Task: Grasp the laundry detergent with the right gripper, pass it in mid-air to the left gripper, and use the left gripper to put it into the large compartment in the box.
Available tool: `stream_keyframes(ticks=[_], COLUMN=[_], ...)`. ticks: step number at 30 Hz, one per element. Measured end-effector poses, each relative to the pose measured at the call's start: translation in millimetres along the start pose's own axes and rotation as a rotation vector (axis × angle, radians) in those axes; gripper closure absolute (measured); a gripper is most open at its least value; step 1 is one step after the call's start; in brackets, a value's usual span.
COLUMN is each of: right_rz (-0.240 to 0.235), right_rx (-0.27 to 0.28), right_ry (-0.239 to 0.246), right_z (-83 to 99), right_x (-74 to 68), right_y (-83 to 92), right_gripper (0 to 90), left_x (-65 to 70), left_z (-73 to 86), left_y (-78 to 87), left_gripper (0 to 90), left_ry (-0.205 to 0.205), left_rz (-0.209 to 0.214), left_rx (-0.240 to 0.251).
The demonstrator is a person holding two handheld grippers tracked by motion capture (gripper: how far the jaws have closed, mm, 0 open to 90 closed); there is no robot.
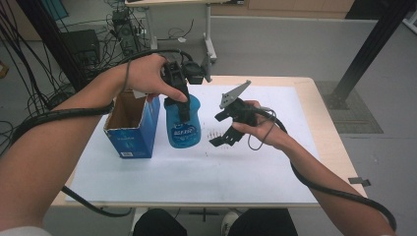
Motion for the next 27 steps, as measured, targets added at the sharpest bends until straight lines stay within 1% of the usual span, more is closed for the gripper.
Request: stream_keyframes(ticks=[1, 2, 3, 4, 6, 7, 9, 10, 11, 12, 13, 14, 15, 16, 17, 18, 19, 21, 22, 24, 25, 26, 27], right_rz=[0.003, 0.010, 0.014, 0.020, 0.036, 0.036, 0.063, 0.072, 0.083, 0.083, 0.089, 0.099, 0.103, 0.103, 0.107, 0.112, 0.112, 0.115, 0.123, 0.128, 0.142, 0.144, 0.144], right_rx=[-0.013, -0.026, -0.039, -0.052, -0.074, -0.074, -0.107, -0.122, -0.143, -0.143, -0.150, -0.162, -0.171, -0.171, -0.184, -0.199, -0.199, -0.210, -0.218, -0.222, -0.232, -0.235, -0.235], right_ry=[-0.010, -0.023, -0.031, -0.043, -0.058, -0.058, -0.080, -0.087, -0.103, -0.103, -0.112, -0.122, -0.131, -0.131, -0.131, -0.140, -0.140, -0.162, -0.175, -0.182, -0.186, -0.189, -0.193], right_z=[4.3, 8.8, 13.3, 17.9, 26.7, 26.7, 36.6, 41.0, 47.7, 47.7, 51.0, 55.9, 60.4, 60.4, 64.8, 71.7, 71.7, 80.7, 86.7, 90.2, 94.5, 96.3, 97.7], right_x=[0.7, 1.2, 1.9, 2.6, 4.3, 4.3, 6.3, 7.0, 7.7, 7.7, 8.1, 9.0, 8.9, 8.9, 8.8, 8.6, 8.6, 8.5, 8.3, 8.1, 8.4, 8.3, 8.1], right_y=[2.6, 5.6, 8.6, 11.8, 18.7, 18.7, 26.4, 29.8, 36.2, 36.2, 39.9, 45.1, 49.7, 49.7, 52.9, 56.5, 56.5, 60.1, 63.3, 65.6, 69.3, 71.6, 73.9], right_gripper=[0.4, 0.4, 0.4, 0.3, 0.3, 0.3, 0.3, 0.3, 0.3, 0.3, 0.3, 0.3, 0.3, 0.3, 0.3, 0.3, 0.3, 0.3, 0.3, 0.3, 0.3, 0.3, 0.3], left_x=[0.0, -0.4, -1.0, -1.0, -5.2, -5.2, -8.3, -10.0, -12.1, -12.1, -14.3, -15.5, -17.4, -17.4, -18.1, -20.0, -20.0, -21.9, -24.4, -25.2, -26.5, -27.8, -30.3], left_z=[0.0, 0.2, 0.4, 0.4, 0.0, 0.0, 0.0, 0.2, 0.3, 0.3, 0.4, 0.7, 0.6, 0.6, 0.9, 1.2, 1.2, 2.1, 2.5, 2.8, 3.1, 3.3, 3.9], left_y=[0.0, 1.2, 3.5, 3.5, 8.2, 8.2, 10.8, 12.8, 16.1, 16.1, 19.2, 21.1, 26.4, 26.4, 29.2, 34.3, 34.3, 39.9, 45.8, 47.6, 50.1, 52.6, 57.7], left_gripper=[37.7, 37.7, 37.7, 37.7, 37.7, 37.7, 37.7, 37.7, 37.7, 37.7, 37.7, 37.7, 37.7, 37.7, 37.7, 37.7, 37.7, 37.7, 37.6, 37.6, 37.6, 37.6, 37.6], left_ry=[0.000, 0.008, 0.029, 0.029, 0.056, 0.056, 0.086, 0.093, 0.112, 0.112, 0.127, 0.131, 0.142, 0.142, 0.151, 0.175, 0.175, 0.193, 0.223, 0.231, 0.242, 0.259, 0.292], left_rz=[0.000, 0.005, 0.008, 0.008, -0.008, -0.008, -0.013, -0.017, -0.021, -0.021, -0.022, -0.025, -0.030, -0.030, -0.032, -0.029, -0.029, -0.032, -0.040, -0.044, -0.050, -0.054, -0.064], left_rx=[0.000, 0.001, 0.007, 0.007, 0.016, 0.016, 0.018, 0.017, 0.023, 0.023, 0.029, 0.028, 0.043, 0.043, 0.048, 0.057, 0.057, 0.057, 0.058, 0.058, 0.059, 0.061, 0.065])
Point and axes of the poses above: each handheld gripper's, and its own axes: y roughly backward along the jaws, z roughly out of its underside, x roughly to its right, the point moved 8 cm from there along -y, roughly forward along the jaws, and after that the axes turned 15 degrees about y, right-handed, at the moved point
